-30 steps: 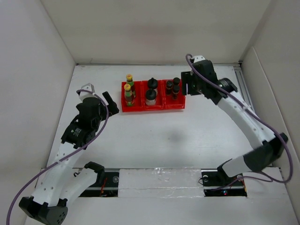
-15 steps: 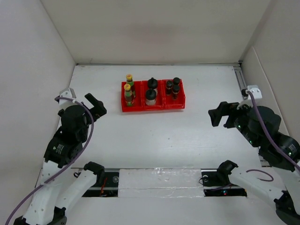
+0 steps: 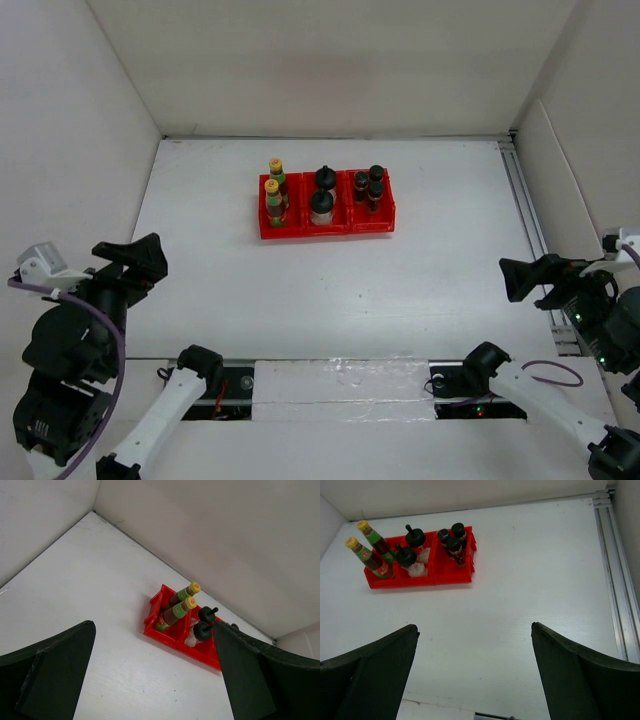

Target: Organize the condiment bottles

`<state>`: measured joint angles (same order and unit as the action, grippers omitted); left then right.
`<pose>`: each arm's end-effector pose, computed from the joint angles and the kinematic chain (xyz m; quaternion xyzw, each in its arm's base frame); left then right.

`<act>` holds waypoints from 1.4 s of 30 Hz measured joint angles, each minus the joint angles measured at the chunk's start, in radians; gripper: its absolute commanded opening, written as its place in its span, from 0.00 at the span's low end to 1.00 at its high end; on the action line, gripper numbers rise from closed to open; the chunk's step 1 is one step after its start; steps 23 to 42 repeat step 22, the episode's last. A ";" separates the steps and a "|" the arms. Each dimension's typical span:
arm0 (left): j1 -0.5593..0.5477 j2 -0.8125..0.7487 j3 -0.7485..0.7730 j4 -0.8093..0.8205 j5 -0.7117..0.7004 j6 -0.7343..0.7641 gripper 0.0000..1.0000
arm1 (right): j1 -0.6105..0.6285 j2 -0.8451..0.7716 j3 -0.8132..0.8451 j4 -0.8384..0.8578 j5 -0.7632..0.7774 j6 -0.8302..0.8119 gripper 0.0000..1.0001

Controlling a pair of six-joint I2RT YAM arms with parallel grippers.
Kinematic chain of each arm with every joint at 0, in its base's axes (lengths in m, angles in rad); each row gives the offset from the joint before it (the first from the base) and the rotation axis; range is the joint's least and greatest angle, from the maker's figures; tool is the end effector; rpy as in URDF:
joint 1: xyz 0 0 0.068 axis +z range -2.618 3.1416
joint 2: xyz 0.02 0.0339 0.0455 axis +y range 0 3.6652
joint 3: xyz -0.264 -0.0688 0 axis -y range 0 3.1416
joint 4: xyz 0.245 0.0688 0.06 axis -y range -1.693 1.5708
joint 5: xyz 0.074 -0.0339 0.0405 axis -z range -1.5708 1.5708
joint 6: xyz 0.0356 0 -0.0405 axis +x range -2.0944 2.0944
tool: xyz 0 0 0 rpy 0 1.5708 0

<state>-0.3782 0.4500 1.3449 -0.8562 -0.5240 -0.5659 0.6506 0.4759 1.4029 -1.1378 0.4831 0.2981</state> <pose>0.0005 0.0190 0.4611 -0.2486 0.6492 -0.1566 0.7016 0.0001 -0.0207 0.4443 0.0157 0.7697 0.1134 0.6281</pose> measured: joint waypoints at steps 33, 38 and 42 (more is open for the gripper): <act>0.000 -0.048 -0.011 -0.045 -0.054 0.000 0.99 | 0.012 -0.037 0.153 -0.094 0.074 0.000 1.00; 0.000 -0.048 -0.011 -0.045 -0.054 0.000 0.99 | 0.012 -0.037 0.153 -0.094 0.074 0.000 1.00; 0.000 -0.048 -0.011 -0.045 -0.054 0.000 0.99 | 0.012 -0.037 0.153 -0.094 0.074 0.000 1.00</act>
